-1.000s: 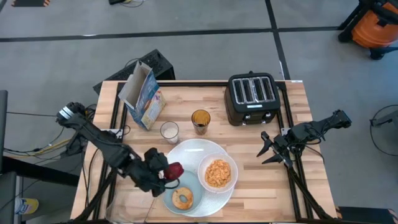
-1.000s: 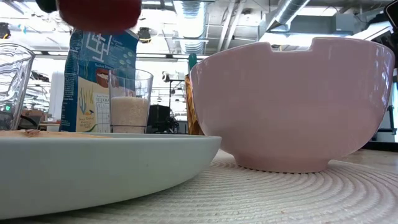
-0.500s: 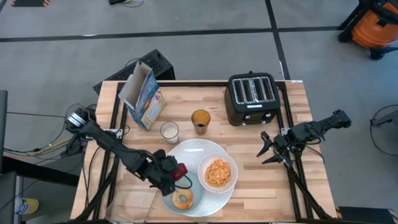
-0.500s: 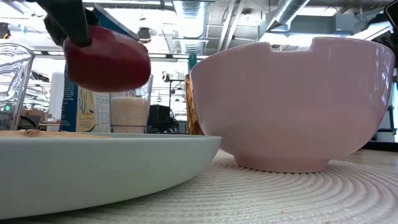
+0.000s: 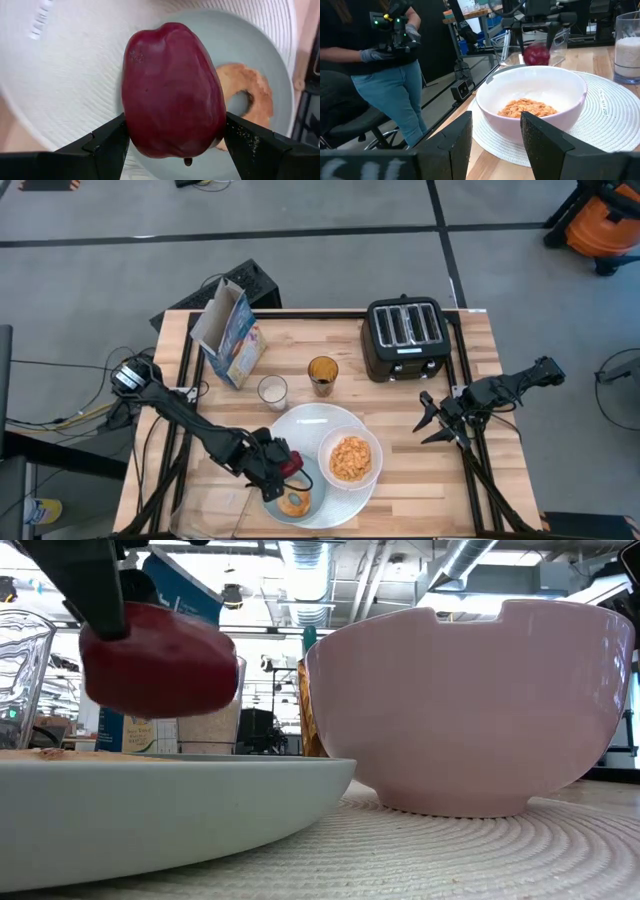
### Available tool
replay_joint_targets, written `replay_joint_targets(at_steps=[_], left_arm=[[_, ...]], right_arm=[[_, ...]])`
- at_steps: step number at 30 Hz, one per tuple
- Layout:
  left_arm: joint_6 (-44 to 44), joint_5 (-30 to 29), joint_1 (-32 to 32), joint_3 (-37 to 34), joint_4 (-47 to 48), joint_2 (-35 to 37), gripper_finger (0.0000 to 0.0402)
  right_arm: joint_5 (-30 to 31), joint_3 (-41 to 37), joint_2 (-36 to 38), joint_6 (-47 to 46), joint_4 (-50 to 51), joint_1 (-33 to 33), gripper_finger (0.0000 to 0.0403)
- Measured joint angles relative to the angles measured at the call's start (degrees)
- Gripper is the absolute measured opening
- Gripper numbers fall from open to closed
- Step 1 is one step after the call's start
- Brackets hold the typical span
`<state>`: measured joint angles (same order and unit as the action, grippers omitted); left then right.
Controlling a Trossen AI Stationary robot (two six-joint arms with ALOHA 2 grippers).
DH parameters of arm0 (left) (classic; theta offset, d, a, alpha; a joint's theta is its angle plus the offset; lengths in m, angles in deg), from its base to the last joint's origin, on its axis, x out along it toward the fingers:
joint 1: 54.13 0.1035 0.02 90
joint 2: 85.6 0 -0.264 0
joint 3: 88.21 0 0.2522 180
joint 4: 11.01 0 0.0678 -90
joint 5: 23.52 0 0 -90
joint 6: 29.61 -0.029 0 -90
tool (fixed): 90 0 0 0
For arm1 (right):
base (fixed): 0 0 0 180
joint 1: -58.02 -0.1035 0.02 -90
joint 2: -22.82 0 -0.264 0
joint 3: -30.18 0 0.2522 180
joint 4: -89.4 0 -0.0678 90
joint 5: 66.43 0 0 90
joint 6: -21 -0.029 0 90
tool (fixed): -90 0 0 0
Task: Arrange a breakfast setting
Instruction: Put the red apple on the blue plate
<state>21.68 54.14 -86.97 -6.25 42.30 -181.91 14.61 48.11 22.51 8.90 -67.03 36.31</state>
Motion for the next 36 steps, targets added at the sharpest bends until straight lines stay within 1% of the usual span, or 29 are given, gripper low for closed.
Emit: replay_joint_targets(at_steps=[16, 25, 36], left_arm=[[1.0, 2.6, 0.2, -0.1, -1.6, -3.8, 0.0281], [1.5, 3.1, 0.3, -0.1, -3.3, -4.2, 0.0283], [1.9, 3.0, 0.4, -0.1, -3.0, -4.2, 0.0315]], right_arm=[[0.0, 0.0, 0.0, 0.1, -0.1, 0.0, 0.0192], [0.0, 0.0, 0.0, 0.0, -0.2, 0.0, 0.0192], [0.0, 0.0, 0.0, 0.0, -0.2, 0.0, 0.0192]])
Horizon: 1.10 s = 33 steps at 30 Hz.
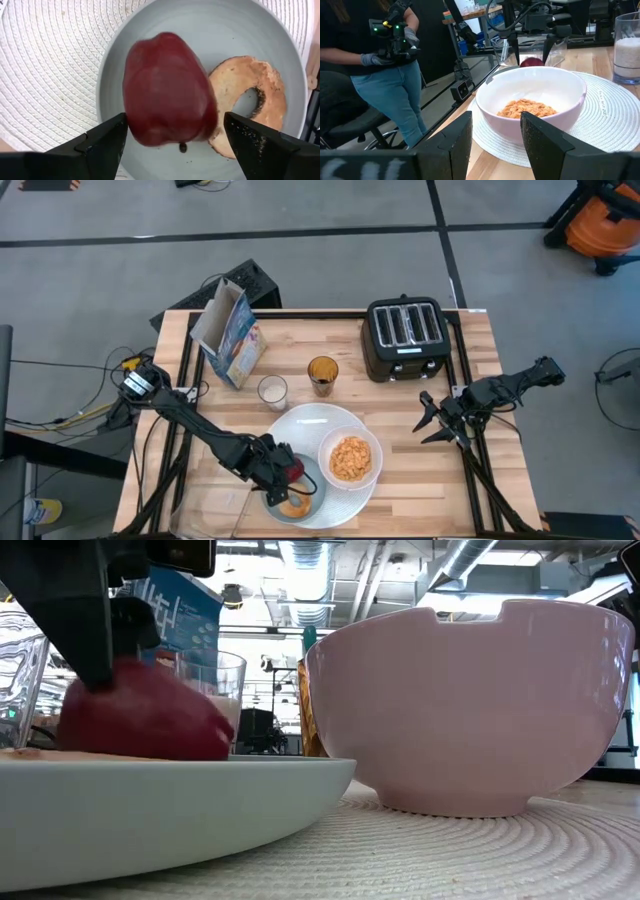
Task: Arrange a breakfast setting
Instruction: Put the red apple on the blue plate, then put the blue spoon beside the white placemat
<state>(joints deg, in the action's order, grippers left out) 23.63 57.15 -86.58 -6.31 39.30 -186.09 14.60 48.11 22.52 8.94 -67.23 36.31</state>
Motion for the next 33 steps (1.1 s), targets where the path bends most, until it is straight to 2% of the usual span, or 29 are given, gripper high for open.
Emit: replay_joint_targets(at_steps=[7, 15, 20, 33], left_arm=[[0.0, 0.1, 0.6, 0.0, 0.0, 0.0, 0.0323], [-0.3, 5.8, 2.5, 0.0, 0.1, 0.0, 0.0323], [-1.5, 6.5, 3.4, 0.0, 0.4, 0.5, 0.0323], [-1.8, 5.9, 4.5, 0.0, 2.6, 8.1, 0.0323]], right_arm=[[0.0, 0.0, 0.0, 0.0, 0.0, 0.0, 0.0192], [0.0, 0.0, 0.0, 0.0, 0.0, 0.0, 0.0192], [0.0, 0.0, 0.0, 0.0, 0.0, 0.0, 0.0192], [0.0, 0.0, 0.0, 0.0, 0.0, 0.0, 0.0192]])
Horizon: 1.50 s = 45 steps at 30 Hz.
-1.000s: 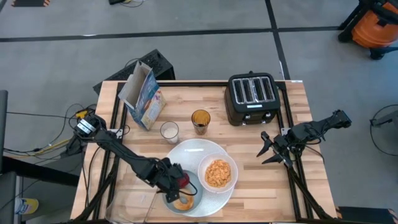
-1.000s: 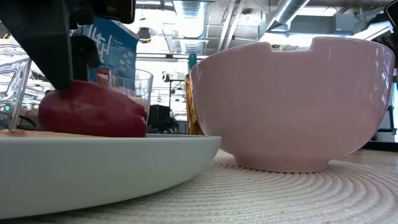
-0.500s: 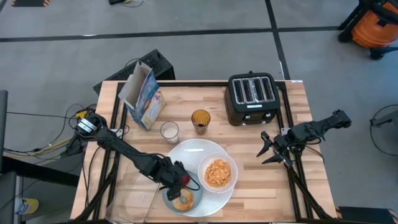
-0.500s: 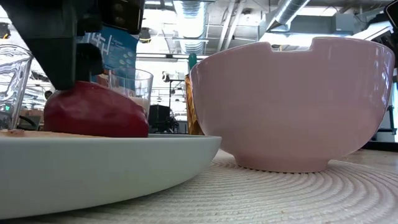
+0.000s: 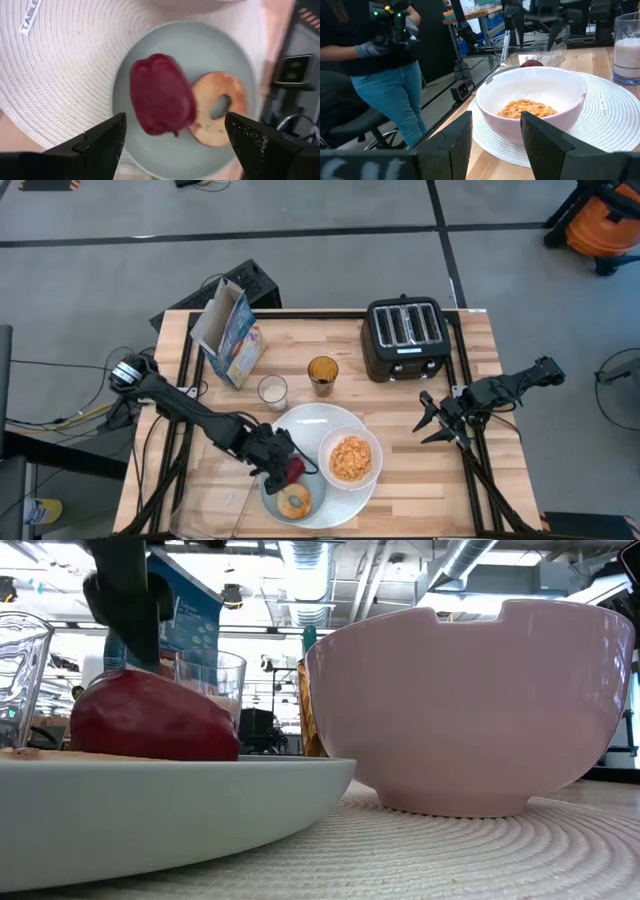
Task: Arrange a breakfast setting
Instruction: Put the blue spoon beside the white placemat
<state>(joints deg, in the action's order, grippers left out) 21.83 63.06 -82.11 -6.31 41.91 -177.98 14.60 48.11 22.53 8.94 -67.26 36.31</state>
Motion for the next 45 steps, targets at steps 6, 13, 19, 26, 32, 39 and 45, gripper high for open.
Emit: replay_joint_targets(at_steps=[6, 13, 19, 26, 32, 39, 45], left_arm=[[2.5, 2.4, -0.6, 0.0, 2.5, 5.2, 0.0323], [4.9, 5.5, -4.6, 0.0, 2.5, 6.2, 0.0323], [6.0, 3.1, -6.2, 0.0, 4.9, 4.7, 0.0323], [6.5, 2.7, -6.1, 0.0, 5.5, 3.2, 0.0323], [6.4, 2.7, -6.1, 0.1, 7.5, 2.4, 0.0323], [7.6, 3.2, -6.0, 0.0, 13.2, 2.4, 0.0323], [9.3, 3.4, -6.0, 0.0, 17.2, 2.4, 0.0323]], right_arm=[[0.0, 0.0, 0.0, 0.0, 0.0, 0.0, 0.0192], [0.0, 0.0, 0.0, 0.0, 0.0, 0.0, 0.0192], [0.0, 0.0, 0.0, 0.0, 0.0, 0.0, 0.0192], [0.0, 0.0, 0.0, 0.0, -0.1, 0.0, 0.0192], [0.0, 0.0, -0.1, 0.0, 0.0, 0.0, 0.0192], [0.0, 0.0, -0.1, 0.0, 0.0, 0.0, 0.0192], [0.0, 0.0, -0.1, 0.0, 0.0, 0.0, 0.0192]])
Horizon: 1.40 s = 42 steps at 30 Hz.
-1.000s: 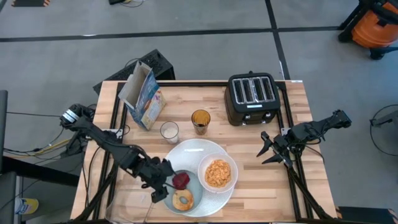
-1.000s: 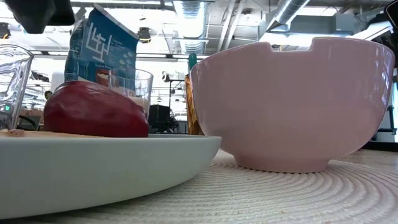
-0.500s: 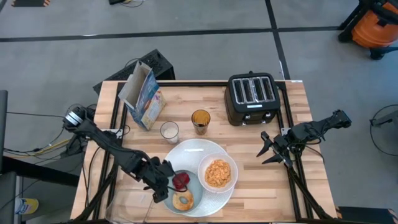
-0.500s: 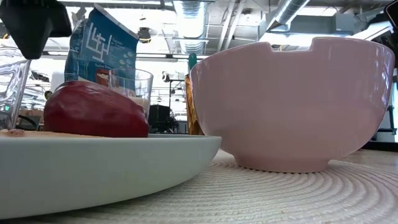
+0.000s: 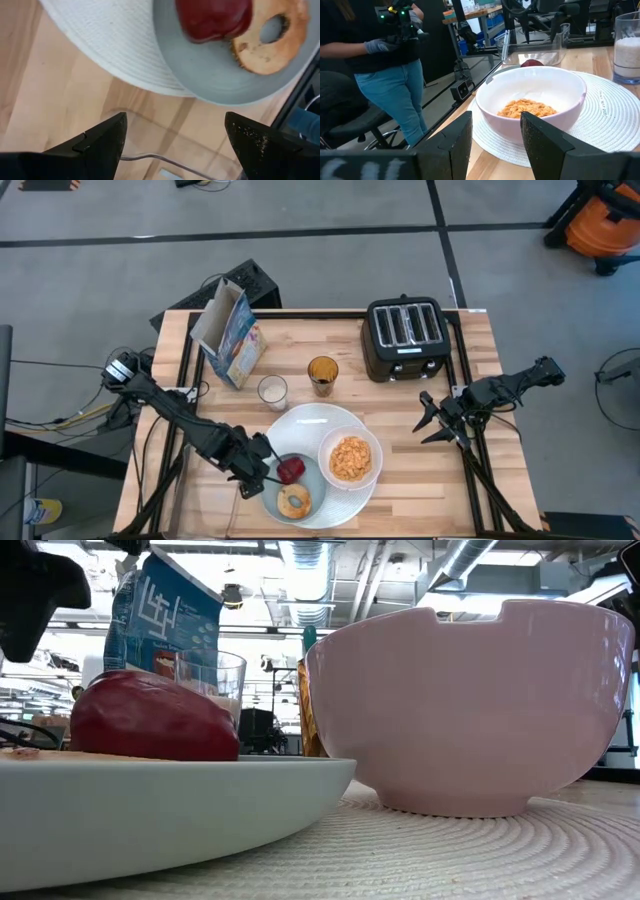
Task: Arrange a breakfast setting
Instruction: Put the blue spoon beside the white placemat
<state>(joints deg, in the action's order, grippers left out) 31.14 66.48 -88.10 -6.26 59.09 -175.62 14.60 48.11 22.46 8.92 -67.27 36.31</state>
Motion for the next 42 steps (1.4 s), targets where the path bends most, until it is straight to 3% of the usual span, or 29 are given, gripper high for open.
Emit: replay_joint_targets(at_steps=[11, 17, 28, 36, 42], left_arm=[[3.9, 3.6, -0.4, 0.0, 4.9, 0.0, 0.0323], [4.9, 2.1, -0.8, 0.0, 2.7, 0.0, 0.0323], [-1.3, -9.1, 1.4, 5.7, -3.5, 0.6, 0.0323], [-12.3, -24.9, 1.9, 14.9, -5.2, 0.6, 0.0323], [-20.5, -30.2, 2.7, 23.4, -4.8, 0.6, 0.0323]], right_arm=[[0.0, 0.0, 0.0, 0.0, 0.0, 0.0, 0.0192], [0.0, 0.0, 0.0, 0.0, 0.0, 0.0, 0.0192], [0.0, 0.0, 0.0, 0.0, 0.0, 0.0, 0.0192], [0.0, 0.0, 0.0, 0.0, 0.0, 0.0, 0.0192], [0.0, 0.0, 0.0, 0.0, 0.0, 0.0, 0.0192]])
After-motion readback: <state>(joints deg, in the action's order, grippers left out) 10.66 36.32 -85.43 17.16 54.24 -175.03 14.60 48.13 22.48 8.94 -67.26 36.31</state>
